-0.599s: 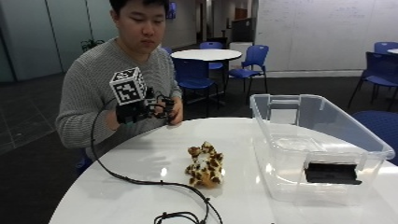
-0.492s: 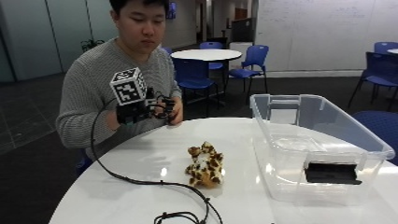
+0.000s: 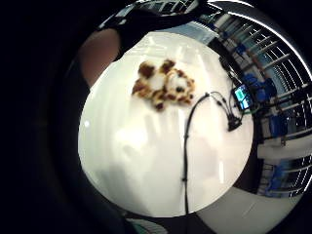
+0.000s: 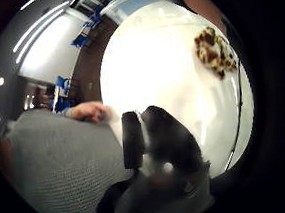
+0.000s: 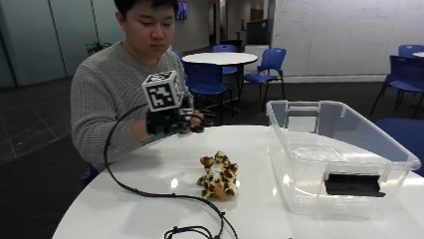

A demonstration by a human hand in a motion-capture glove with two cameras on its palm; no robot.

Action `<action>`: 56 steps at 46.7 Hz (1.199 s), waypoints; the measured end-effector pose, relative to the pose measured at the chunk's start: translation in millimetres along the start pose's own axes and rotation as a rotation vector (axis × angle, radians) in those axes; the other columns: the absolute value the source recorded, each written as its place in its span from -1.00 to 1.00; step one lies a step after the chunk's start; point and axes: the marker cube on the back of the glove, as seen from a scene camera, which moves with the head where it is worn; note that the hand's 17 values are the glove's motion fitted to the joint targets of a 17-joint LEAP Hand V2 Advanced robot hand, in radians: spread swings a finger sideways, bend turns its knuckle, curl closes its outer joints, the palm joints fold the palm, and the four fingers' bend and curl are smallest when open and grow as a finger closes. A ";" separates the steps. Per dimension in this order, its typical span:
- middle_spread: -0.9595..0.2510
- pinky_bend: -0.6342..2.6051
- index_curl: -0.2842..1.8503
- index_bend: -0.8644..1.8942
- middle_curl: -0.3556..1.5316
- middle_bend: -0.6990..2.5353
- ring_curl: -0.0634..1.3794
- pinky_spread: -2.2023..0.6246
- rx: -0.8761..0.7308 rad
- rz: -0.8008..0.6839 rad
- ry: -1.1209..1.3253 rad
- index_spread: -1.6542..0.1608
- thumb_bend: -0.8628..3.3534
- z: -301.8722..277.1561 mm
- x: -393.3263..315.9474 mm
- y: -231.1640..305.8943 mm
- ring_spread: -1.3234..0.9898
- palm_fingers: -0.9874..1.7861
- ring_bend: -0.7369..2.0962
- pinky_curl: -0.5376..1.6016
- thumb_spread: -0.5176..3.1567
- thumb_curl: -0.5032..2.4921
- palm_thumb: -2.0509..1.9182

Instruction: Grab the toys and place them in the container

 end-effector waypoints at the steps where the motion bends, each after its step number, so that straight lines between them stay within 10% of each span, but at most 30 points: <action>1: 0.16 -0.30 -0.52 -0.24 -0.41 -0.46 -0.70 0.55 -0.008 0.014 -0.002 0.40 -0.60 -1.7 9.2 -14.2 -0.07 -0.24 -0.30 -0.27 0.00 -0.59 0.01; 11: 0.16 -0.27 -0.49 -0.24 -0.38 -0.46 -0.66 0.55 -0.119 0.116 0.018 0.40 -0.60 7.1 66.1 -100.8 -0.07 -0.25 -0.28 -0.24 0.02 -0.57 0.02; 27: 0.18 -0.17 -0.46 -0.25 -0.37 -0.49 -0.60 0.57 -0.391 0.219 0.079 0.39 -0.59 129.2 75.8 -80.7 -0.07 -0.26 -0.25 -0.18 0.03 -0.52 0.04; 41: 0.23 -0.09 -0.38 -0.10 -0.41 -0.48 -0.59 0.57 -0.324 0.256 0.178 0.34 -0.59 134.7 70.8 -80.7 -0.03 -0.15 -0.23 -0.16 0.00 -0.47 0.10; 48: 0.13 -0.11 -0.40 -0.21 -0.28 -0.27 -0.46 0.44 -0.185 0.225 0.125 0.38 -0.52 132.2 68.0 -84.7 -0.17 0.28 0.00 -0.18 0.02 -0.41 0.23; 56: 0.05 -0.12 -0.30 -0.10 -0.17 -0.15 -0.36 0.34 -0.035 0.206 0.047 0.42 -0.50 40.7 66.5 -122.2 -0.28 0.43 0.05 -0.15 -0.09 -0.31 0.33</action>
